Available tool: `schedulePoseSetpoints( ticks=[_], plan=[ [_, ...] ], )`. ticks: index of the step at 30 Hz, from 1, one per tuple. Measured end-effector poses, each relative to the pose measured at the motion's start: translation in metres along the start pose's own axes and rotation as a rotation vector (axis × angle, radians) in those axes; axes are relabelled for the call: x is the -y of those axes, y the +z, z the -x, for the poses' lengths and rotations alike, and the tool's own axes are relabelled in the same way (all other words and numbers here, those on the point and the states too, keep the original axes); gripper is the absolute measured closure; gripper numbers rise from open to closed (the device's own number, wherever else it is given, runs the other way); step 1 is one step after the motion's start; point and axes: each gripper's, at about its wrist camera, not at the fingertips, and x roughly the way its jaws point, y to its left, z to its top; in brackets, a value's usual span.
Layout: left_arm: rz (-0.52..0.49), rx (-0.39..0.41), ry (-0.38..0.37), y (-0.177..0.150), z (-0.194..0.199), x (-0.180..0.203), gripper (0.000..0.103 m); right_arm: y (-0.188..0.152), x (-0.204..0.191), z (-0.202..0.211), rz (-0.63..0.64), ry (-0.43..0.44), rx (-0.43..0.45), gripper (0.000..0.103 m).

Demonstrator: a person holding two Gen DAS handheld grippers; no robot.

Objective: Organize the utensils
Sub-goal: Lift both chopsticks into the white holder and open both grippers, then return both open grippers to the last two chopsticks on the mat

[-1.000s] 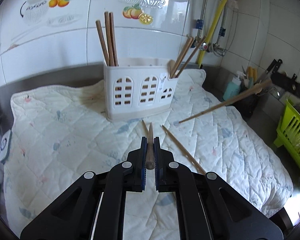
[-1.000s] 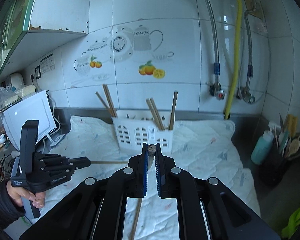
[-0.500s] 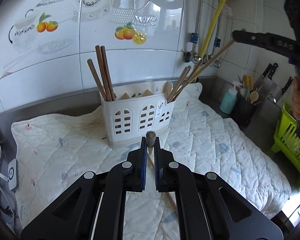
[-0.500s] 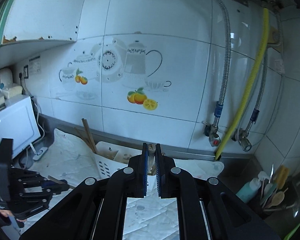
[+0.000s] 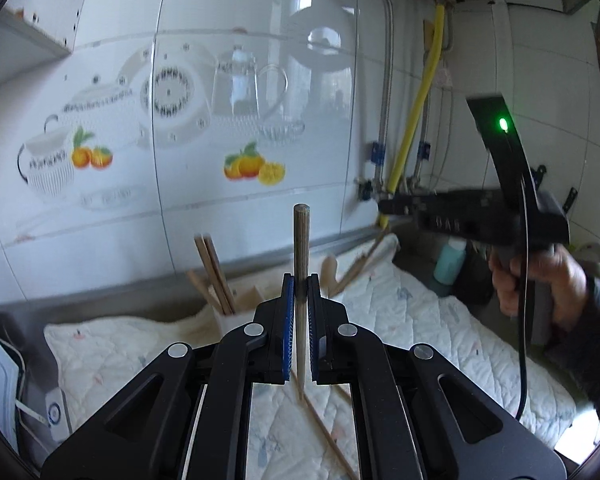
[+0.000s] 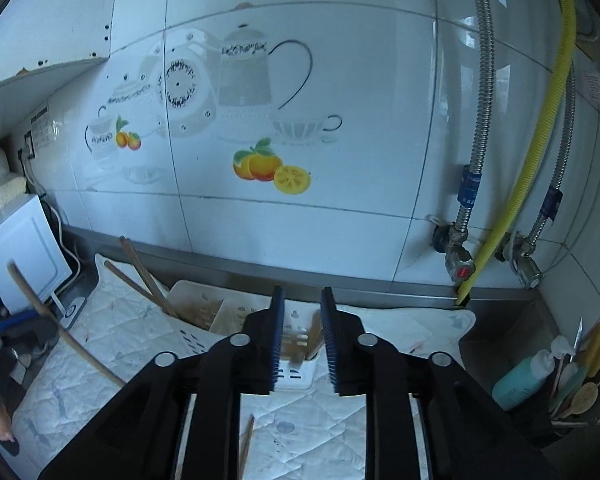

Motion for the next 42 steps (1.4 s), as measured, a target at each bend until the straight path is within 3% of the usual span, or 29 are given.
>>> schedulePoseSetpoints(
  ticks=[8,13,22,28,35,42],
  plan=[
    [-0.025,0.135,0.093,0.061,-0.003,-0.002,0.098,-0.014,-0.001,0.040,0.026,-0.018,0.103,0.066],
    [-0.041,0.171,0.169,0.078,-0.025,-0.005,0.098,-0.035,-0.006,0.063,0.056,-0.019,0.138,0.063],
    [0.017,0.073,0.197,0.060,-0.074,-0.025,0.098,-0.075,-0.012,0.076,0.031,0.036,0.109,0.063],
    [0.041,0.035,0.186,0.052,-0.084,-0.032,0.098,-0.098,-0.020,0.072,0.008,0.074,0.061,0.063],
    [0.042,0.032,0.160,0.050,-0.069,-0.026,0.095,-0.117,-0.027,0.075,-0.023,0.099,0.024,0.063],
    [0.035,0.047,0.126,0.041,-0.026,-0.012,0.094,-0.137,-0.033,0.096,-0.056,0.125,0.012,0.063]
  ],
)
